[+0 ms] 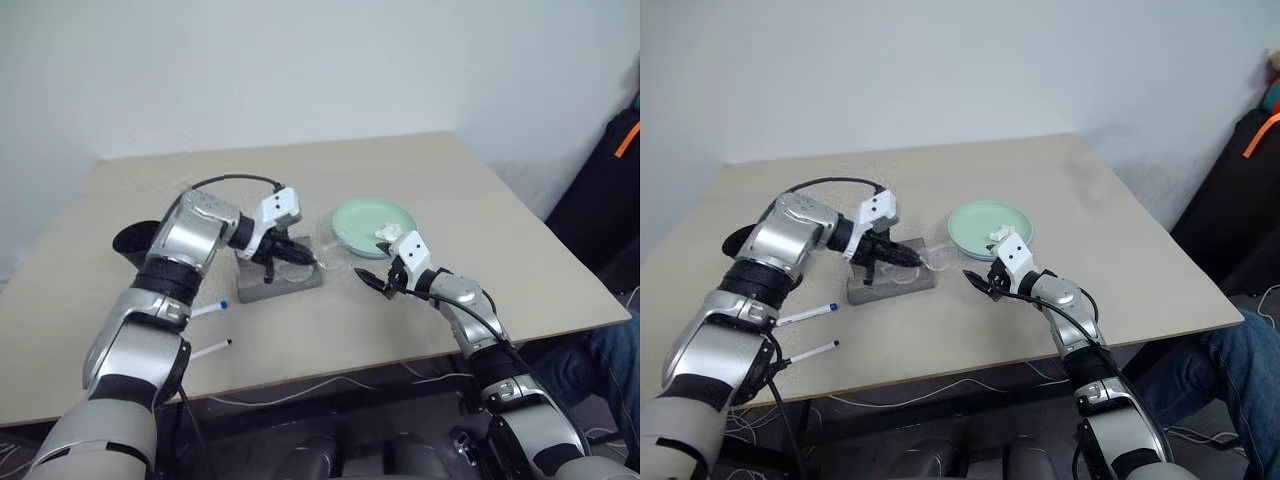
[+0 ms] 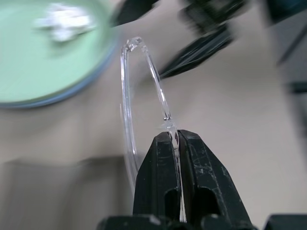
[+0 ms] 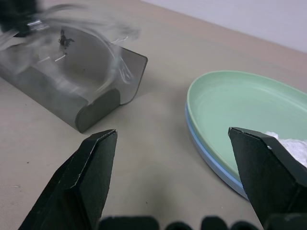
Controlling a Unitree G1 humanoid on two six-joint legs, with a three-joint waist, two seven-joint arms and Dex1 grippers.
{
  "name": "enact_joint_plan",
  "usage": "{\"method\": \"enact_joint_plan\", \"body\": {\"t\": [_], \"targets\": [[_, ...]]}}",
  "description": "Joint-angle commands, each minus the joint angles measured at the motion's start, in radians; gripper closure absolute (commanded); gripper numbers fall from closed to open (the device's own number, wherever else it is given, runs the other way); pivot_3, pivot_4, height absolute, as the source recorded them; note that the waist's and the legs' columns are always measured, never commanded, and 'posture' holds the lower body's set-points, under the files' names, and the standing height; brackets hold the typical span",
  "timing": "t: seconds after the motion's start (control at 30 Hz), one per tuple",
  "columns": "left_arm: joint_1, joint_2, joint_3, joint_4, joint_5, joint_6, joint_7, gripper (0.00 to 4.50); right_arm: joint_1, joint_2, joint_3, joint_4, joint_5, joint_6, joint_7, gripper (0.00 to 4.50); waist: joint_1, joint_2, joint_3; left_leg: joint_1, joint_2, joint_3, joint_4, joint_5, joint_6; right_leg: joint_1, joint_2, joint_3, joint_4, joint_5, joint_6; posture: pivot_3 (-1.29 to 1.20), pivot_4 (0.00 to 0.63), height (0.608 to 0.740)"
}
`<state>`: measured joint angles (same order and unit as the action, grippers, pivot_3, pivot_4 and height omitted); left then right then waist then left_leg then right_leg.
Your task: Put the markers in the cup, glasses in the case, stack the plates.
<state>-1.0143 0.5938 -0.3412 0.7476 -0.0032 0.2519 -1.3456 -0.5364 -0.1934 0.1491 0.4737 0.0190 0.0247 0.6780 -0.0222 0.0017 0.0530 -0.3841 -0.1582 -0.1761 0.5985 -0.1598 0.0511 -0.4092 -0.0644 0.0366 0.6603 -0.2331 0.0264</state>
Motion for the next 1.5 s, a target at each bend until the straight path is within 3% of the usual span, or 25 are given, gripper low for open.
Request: {"method": "enact_joint_plan", "body": {"t": [0.03, 0.3, 0.8, 0.93, 1.23, 1.4, 1.5], "targets": [[-0.068, 0.009, 0.0, 0.132, 0.072, -0.191, 0.043, 4.45, -0.033, -0.002, -0.006, -0.011, 0.009, -0.014, 0.002, 0.47, 0.0, 0.0, 0.0, 0.0, 0.0, 0.0, 0.0, 0.0, 0.0, 0.0, 0.0, 0.0, 0.0, 0.0, 0.0, 0.0, 0.0, 0.74], [-0.091, -0.017, -0.001, 0.355, 0.143, -0.374, -0.014, 4.45, -0.036, -0.003, -0.005, -0.014, 0.006, -0.015, -0.002, 0.47, 0.0, -0.001, 0.0, -0.003, -0.001, 0.0, 0.0, 0.0, 0.0, -0.001, 0.0, -0.001, -0.001, 0.0, 0.001, 0.0, 0.0, 0.74], [-0.058, -0.01, -0.021, 0.429, 0.216, -0.343, -0.262, 4.45, -0.02, -0.008, -0.008, -0.031, 0.008, -0.011, -0.006, 0.47, -0.005, -0.001, 0.0, -0.003, -0.001, 0.0, 0.001, 0.0, 0.001, 0.0, 0.0, -0.002, 0.0, 0.0, 0.001, 0.0, 0.0, 0.74], [-0.051, -0.01, -0.07, 0.39, 0.092, -0.254, -0.269, 4.45, -0.021, -0.009, -0.006, -0.031, 0.008, -0.012, -0.005, 0.47, -0.012, -0.001, 0.0, -0.003, -0.001, 0.0, 0.001, 0.0, 0.001, 0.0, 0.0, -0.002, 0.0, 0.0, 0.001, 0.0, 0.0, 0.74], [0.027, 0.095, -0.28, 0.135, -0.194, -0.08, -0.269, 4.45, -0.025, -0.007, -0.004, -0.02, 0.009, -0.016, -0.001, 0.47, -0.027, -0.001, 0.0, -0.002, -0.001, -0.001, 0.001, 0.0, 0.001, 0.0, -0.001, -0.001, 0.0, 0.0, 0.001, 0.0, 0.0, 0.74], [0.053, 0.146, -0.352, 0.034, -0.271, -0.034, -0.269, 4.45, -0.026, -0.007, -0.003, -0.016, 0.009, -0.019, 0.001, 0.47, -0.029, -0.001, 0.0, -0.003, -0.001, -0.001, 0.001, 0.0, 0.001, 0.0, 0.0, -0.001, 0.0, 0.0, 0.001, 0.0, 0.0, 0.74], [0.062, 0.15, -0.361, 0.028, -0.262, -0.043, -0.269, 3.9, -0.029, -0.008, -0.003, -0.013, 0.009, -0.02, 0.002, 0.47, -0.029, -0.001, 0.0, -0.002, -0.001, -0.001, 0.001, 0.0, 0.001, 0.0, 0.001, -0.001, 0.0, 0.0, 0.001, 0.0, 0.0, 0.74]]}}
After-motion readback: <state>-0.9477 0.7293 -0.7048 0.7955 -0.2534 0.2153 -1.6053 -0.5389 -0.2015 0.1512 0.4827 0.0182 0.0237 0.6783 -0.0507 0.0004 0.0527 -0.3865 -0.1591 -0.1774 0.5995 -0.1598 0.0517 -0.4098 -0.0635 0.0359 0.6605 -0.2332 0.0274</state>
